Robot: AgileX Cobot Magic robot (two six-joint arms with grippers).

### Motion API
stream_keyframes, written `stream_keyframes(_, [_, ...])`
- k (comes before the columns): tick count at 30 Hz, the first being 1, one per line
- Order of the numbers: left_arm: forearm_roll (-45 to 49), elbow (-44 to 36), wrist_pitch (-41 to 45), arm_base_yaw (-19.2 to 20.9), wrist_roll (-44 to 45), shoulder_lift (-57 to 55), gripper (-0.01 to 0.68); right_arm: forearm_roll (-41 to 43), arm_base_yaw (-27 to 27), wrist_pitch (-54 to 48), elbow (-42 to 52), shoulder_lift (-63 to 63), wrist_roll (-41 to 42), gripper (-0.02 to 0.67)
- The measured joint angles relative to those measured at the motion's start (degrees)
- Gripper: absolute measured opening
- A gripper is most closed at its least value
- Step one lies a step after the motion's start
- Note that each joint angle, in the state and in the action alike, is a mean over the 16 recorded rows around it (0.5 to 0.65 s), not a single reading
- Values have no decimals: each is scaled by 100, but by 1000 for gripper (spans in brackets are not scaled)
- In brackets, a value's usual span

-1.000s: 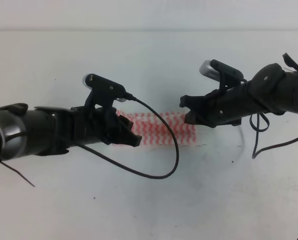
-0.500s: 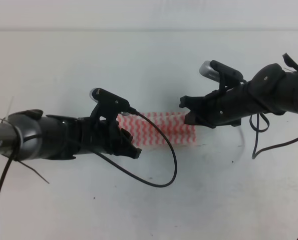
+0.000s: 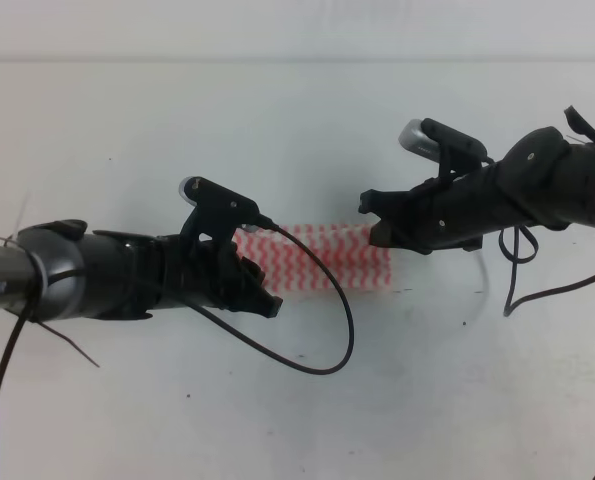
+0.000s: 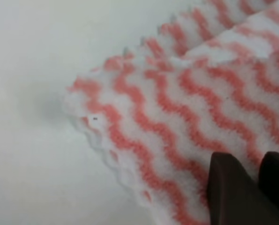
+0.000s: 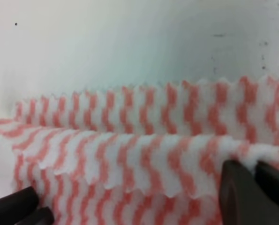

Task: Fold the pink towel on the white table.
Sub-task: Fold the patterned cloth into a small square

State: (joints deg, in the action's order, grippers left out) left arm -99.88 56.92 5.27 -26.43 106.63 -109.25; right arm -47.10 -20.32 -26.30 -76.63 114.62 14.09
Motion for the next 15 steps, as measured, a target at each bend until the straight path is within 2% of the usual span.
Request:
stream_keyframes(6, [0,0,-10,-1,6,-2,128,-19,0,69,0,0,6,-2])
stream_keyframes(15, [0,0,-21,-3,16,-2,127,-112,1,141,0,-6,11,104])
